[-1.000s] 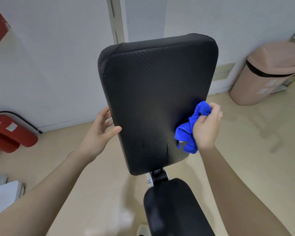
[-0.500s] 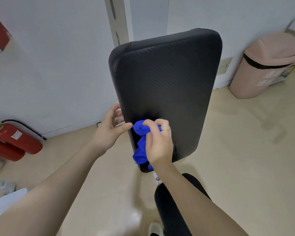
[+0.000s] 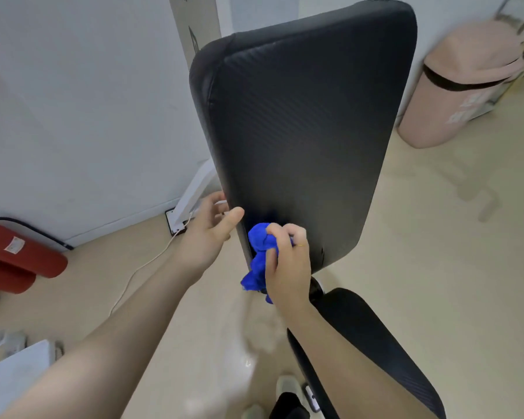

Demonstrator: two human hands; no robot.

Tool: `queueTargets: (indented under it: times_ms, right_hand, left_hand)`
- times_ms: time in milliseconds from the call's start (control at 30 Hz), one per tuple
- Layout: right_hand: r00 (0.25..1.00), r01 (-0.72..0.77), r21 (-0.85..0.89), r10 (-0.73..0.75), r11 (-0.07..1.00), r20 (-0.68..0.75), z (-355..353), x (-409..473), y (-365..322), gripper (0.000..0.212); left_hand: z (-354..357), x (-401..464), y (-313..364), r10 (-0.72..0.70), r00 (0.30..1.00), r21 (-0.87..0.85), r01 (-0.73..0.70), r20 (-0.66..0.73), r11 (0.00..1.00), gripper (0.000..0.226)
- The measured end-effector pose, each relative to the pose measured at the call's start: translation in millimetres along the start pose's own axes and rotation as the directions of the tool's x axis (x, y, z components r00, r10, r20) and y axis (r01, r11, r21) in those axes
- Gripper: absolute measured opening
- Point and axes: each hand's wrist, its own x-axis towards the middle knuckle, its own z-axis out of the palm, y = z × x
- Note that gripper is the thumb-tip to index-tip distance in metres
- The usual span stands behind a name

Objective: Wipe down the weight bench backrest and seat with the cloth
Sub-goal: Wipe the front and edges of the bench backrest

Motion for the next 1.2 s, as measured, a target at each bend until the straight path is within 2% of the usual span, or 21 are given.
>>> queueTargets:
  times_ms: [67,133,167,200,233,267,367,467,567,633,700,767,800,867,900,967,1033,1133,1200]
  right_hand:
    - [0.997,0.004,-0.187,0.011,0.982,0.076,-5,-6,3,0.006]
    - [0.997,-0.033,-0.19,0.046,0.981,0.06,-18,6,10,0.006]
    - [0.999,-0.034,-0.143,0.034,0.989,-0.002,-27,16,11,0.017]
    - [0.99,-0.078,-0.008,0.076,0.997,-0.121,-39,29,13,0.028]
    - [0.967,-0.097,0.096,0.117,0.991,-0.226,-51,43,14,0.036]
    - [0.946,-0.107,0.127,0.14,0.986,-0.293,-64,59,14,0.039]
    - [0.876,-0.203,0.114,0.232,0.973,-0.423,-82,89,19,0.039]
    - [0.864,-0.116,0.069,0.135,0.991,-0.485,-56,77,10,0.039]
    - [0.927,-0.092,0.034,0.098,0.995,-0.362,-15,40,3,0.029]
    - [0.961,-0.043,-0.064,0.024,0.997,-0.275,8,12,5,0.023]
    - [0.982,0.077,-0.2,-0.109,0.977,-0.154,25,-13,16,0.024]
    - [0.995,0.098,-0.217,-0.103,0.971,-0.014,33,-26,25,0.033]
    - [0.993,0.12,-0.23,-0.122,0.966,0.007,31,-27,26,0.042]
    - [0.982,0.175,-0.274,-0.187,0.946,-0.019,19,-16,24,0.035]
    - [0.983,0.137,-0.246,-0.162,0.959,-0.081,8,-6,20,0.031]
    - [0.966,-0.009,-0.111,-0.019,0.994,-0.256,-14,19,16,0.035]
    - [0.889,-0.138,0.048,0.145,0.989,-0.435,-38,49,17,0.036]
    - [0.798,-0.266,0.128,0.293,0.955,-0.526,-52,77,12,0.033]
    - [0.781,-0.273,0.135,0.302,0.952,-0.547,-39,70,-2,0.031]
  left_hand:
    - [4,-2,-5,-0.003,1.0,-0.025,0.004,0.011,1.0,0.027]
    - [6,-3,-8,0.017,1.0,0.004,-0.017,0.026,1.0,0.03]
    - [6,-3,-9,0.028,0.999,0.029,-0.029,0.03,0.999,0.033]
    - [6,-1,-10,0.038,0.999,0.059,-0.04,0.03,0.997,0.036]
    - [5,0,-11,0.043,0.999,0.088,-0.045,0.026,0.995,0.037]
    - [5,2,-12,0.048,0.999,0.105,-0.05,0.022,0.993,0.036]
    - [2,3,-11,0.042,0.999,0.123,-0.043,0.005,0.991,0.032]
    - [4,2,-11,0.055,0.998,0.108,-0.055,0.005,0.993,0.034]
    - [6,2,-12,0.108,0.994,0.101,-0.107,-0.008,0.989,0.038]
    - [7,3,-14,0.123,0.992,0.107,-0.12,-0.02,0.987,0.044]
    - [7,5,-18,0.125,0.992,0.112,-0.122,-0.027,0.986,0.048]
    - [7,6,-20,0.139,0.99,0.106,-0.136,-0.018,0.985,0.044]
    - [7,5,-19,0.147,0.989,0.105,-0.144,-0.015,0.984,0.043]
    - [7,5,-19,0.164,0.986,0.105,-0.16,-0.024,0.981,0.044]
    - [7,5,-19,0.172,0.985,0.112,-0.168,-0.031,0.979,0.045]
    - [9,4,-19,0.18,0.983,0.127,-0.174,-0.043,0.977,0.044]
    - [10,2,-16,0.167,0.985,0.133,-0.162,-0.031,0.978,0.043]
    - [9,2,-13,0.155,0.988,0.106,-0.151,-0.025,0.983,0.044]
    - [9,3,-15,0.142,0.99,0.081,-0.139,-0.026,0.987,0.046]
